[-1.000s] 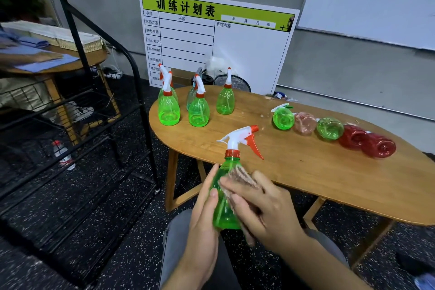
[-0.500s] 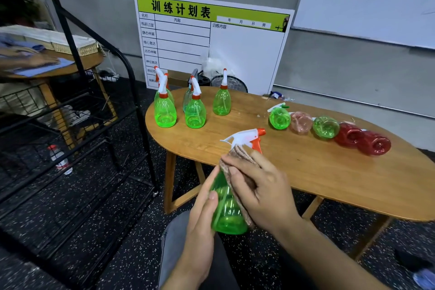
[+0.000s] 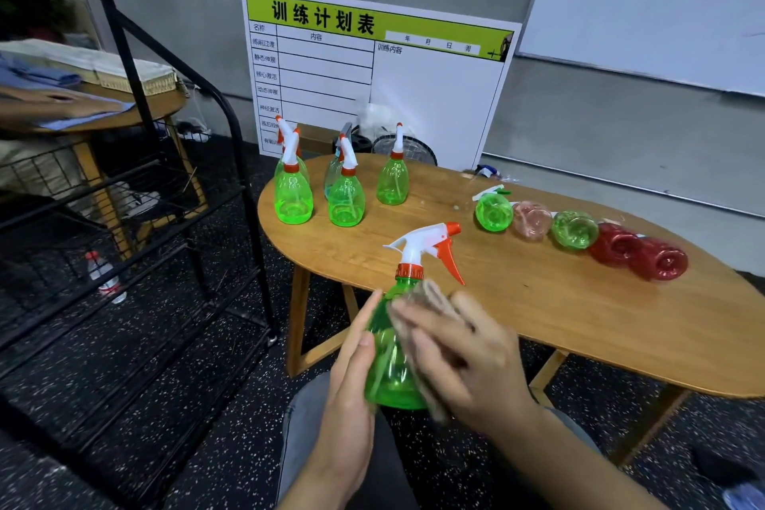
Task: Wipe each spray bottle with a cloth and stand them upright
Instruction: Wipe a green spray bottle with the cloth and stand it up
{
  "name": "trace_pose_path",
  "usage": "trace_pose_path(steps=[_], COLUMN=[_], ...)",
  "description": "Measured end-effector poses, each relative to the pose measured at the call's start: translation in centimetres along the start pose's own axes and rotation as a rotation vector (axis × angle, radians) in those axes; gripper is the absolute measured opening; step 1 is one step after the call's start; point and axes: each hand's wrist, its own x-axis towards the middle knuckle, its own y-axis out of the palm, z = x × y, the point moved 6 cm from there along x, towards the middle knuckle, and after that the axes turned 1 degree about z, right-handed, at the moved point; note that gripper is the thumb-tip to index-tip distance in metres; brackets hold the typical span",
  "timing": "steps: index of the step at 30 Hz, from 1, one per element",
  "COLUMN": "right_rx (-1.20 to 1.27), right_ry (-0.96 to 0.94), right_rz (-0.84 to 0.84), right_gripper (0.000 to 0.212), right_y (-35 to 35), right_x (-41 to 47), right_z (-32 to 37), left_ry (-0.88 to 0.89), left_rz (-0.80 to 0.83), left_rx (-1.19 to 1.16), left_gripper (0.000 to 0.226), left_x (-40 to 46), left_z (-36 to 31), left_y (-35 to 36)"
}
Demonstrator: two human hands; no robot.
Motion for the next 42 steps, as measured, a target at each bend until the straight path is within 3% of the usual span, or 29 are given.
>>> trace_pose_path(steps=[3,6,12,15,18,23,28,35,42], right_rx=[0.051,0.084,-0.064,-0.112,0.017,0.280,0.385,0.394,0.219], right_ry=[0.210,0.247,-0.191,-0.246,-0.128,0.331,0.536,0.476,0.227], right_rz=[-0.009,0.050,0.218,0.253,0.160,-0.100,-0.136,-0.004,0.067], right_gripper=[0.030,0.030,0.029,0.027,0.027,0.031,0.029,0.032,0.029], right_y=[0.6,1.9,2.2,2.0,1.2,-0.9,-0.8,0.1,1.2], right_x=[1.3,0.5,-3.3,-4.0,-3.7,-4.4,-3.8,-0.9,-1.0], right_z=[-1.7,-1.8,1.7,2.0,1.7,-1.9,-4.4,-4.6,-2.2], left_ry=[0.005,0.025,-0.035,-0.033,-0.014,0.010,-0.024,-0.051,-0.029], left_rz=[-0.008,-0.013,-0.043,-0.021,-0.017,0.028,0.093,0.131,0.090], left_rx=[0.028,0.039,-0.028,-0.037,-0.003,0.047,0.003,0.007,0.038], left_gripper=[0.052,0.046,0.052,0.053,0.055,0.083,0.059,0.057,0.054], left_x=[0.0,0.1,-0.1,-0.1,-0.2,-0.6,-0.4,-0.4,-0.3], left_z=[0.1,0.1,0.5,0.2,-0.3,-0.7,-0.3,0.8,0.9], left_y=[-0.2,-0.4,-0.5,-0.1,0.0,0.2,0.6,0.7,0.2])
